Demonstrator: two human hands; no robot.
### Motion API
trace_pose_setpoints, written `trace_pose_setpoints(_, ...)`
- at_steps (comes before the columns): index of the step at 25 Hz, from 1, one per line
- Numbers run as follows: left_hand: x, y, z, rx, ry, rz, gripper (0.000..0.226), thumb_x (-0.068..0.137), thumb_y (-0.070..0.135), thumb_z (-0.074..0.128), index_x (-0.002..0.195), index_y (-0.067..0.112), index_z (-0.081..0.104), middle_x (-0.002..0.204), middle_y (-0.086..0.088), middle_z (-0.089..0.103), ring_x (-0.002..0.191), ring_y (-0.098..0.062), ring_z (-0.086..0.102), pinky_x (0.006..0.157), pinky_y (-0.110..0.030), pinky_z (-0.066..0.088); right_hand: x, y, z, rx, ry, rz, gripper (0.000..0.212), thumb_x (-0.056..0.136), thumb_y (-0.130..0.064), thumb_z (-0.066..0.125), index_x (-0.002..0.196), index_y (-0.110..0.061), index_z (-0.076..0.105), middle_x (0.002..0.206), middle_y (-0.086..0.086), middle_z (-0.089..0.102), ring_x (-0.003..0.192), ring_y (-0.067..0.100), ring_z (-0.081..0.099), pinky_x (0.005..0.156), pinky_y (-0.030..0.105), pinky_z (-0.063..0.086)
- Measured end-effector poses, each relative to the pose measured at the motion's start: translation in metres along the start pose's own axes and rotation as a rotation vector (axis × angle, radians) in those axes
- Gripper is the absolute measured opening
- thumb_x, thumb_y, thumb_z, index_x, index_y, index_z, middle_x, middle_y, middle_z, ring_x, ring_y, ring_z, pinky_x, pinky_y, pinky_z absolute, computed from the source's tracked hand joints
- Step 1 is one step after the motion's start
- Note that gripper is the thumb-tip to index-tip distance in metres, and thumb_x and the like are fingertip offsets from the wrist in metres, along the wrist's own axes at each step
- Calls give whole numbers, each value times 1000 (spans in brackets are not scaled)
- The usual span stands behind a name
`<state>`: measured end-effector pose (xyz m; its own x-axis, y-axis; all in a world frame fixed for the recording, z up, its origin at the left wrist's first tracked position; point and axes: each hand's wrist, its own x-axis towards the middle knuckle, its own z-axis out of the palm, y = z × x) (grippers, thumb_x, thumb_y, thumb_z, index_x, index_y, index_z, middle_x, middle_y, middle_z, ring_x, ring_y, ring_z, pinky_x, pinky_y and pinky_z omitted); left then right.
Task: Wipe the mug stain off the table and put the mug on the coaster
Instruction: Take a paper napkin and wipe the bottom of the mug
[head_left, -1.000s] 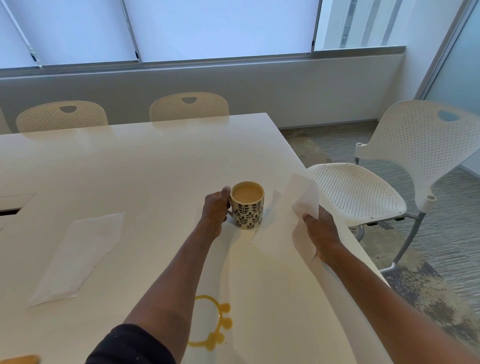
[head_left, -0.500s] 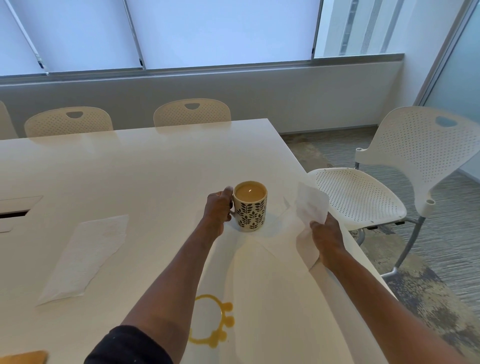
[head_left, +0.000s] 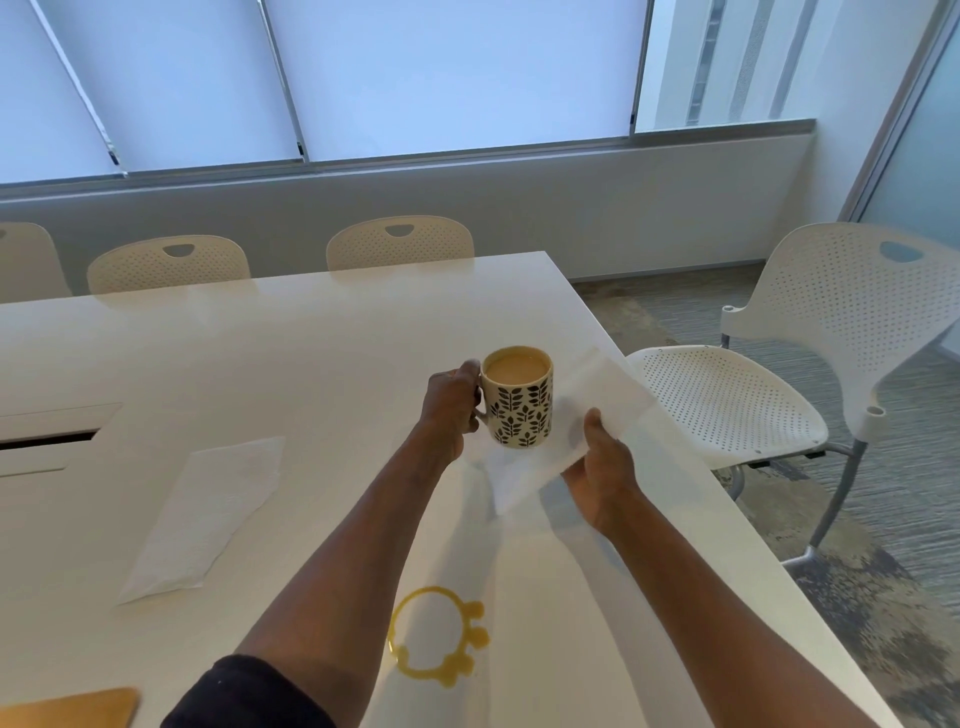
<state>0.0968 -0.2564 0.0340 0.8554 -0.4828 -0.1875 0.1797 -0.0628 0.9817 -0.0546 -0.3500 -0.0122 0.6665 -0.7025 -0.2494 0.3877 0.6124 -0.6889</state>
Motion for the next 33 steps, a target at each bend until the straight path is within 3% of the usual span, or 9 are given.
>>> trace_pose_setpoints(3, -9, 6, 1, 6, -5, 2, 31, 89, 19, 48, 59, 16, 43, 52, 3, 35, 44, -12, 26, 39, -22, 22, -7, 9, 16, 185, -114, 36, 31, 105, -33, 36, 118, -18, 60, 120, 12, 70, 112, 31, 65, 96, 50, 50)
trace_pose_setpoints(7, -18, 8, -7, 10, -8, 13, 32, 89, 19, 47, 57, 17, 42, 51, 4, 35, 44, -12, 27, 40, -23, 23, -11, 17, 26, 313, -154, 81, 49, 106, -43, 24, 117, -13, 62, 116, 16, 71, 113, 33, 63, 93, 52, 49)
trace_pose_setpoints(10, -22, 10, -13, 9, -9, 14, 31, 90, 18, 47, 59, 16, 44, 51, 4, 35, 46, -13, 27, 41, -24, 23, -14, 21, 33, 352, -156, 125, 54, 105, -45, 22, 128, -10, 57, 126, 21, 64, 117, 37, 60, 89, 51, 49)
trace_pose_setpoints(16, -31, 16, -24, 12, -7, 18, 25, 89, 17, 46, 65, 14, 46, 53, 2, 35, 48, -14, 27, 42, -24, 22, -16, 32, 46, 391, -117, 168, 52, 107, -36, 24, 143, -5, 44, 138, 28, 53, 123, 41, 54, 101, 54, 43)
trace_pose_setpoints(22, -40, 22, -34, 4, -21, 21, 27, 91, 14, 43, 63, 15, 43, 57, -1, 32, 51, -14, 25, 42, -23, 20, -20, 44, 55, 394, -176, 198, 45, 105, -23, 25, 132, -1, 53, 127, 28, 58, 112, 41, 57, 106, 55, 40)
trace_pose_setpoints(27, -44, 29, -39, 14, -33, 49, 21, 92, 14, 43, 71, 10, 47, 59, -2, 33, 50, -14, 25, 40, -21, 21, -25, 60, 62, 461, -251, 237, 46, 100, -15, 33, 142, -5, 48, 142, 28, 50, 134, 45, 44, 114, 56, 33)
trace_pose_setpoints(33, -44, 33, -45, 35, -47, 63, 13, 92, 17, 43, 84, 11, 52, 64, -4, 33, 56, -16, 27, 45, -24, 21, -32, 67, 64, 347, -401, 294, 39, 100, -17, 40, 110, -6, 75, 124, 25, 65, 108, 39, 67, 97, 53, 51)
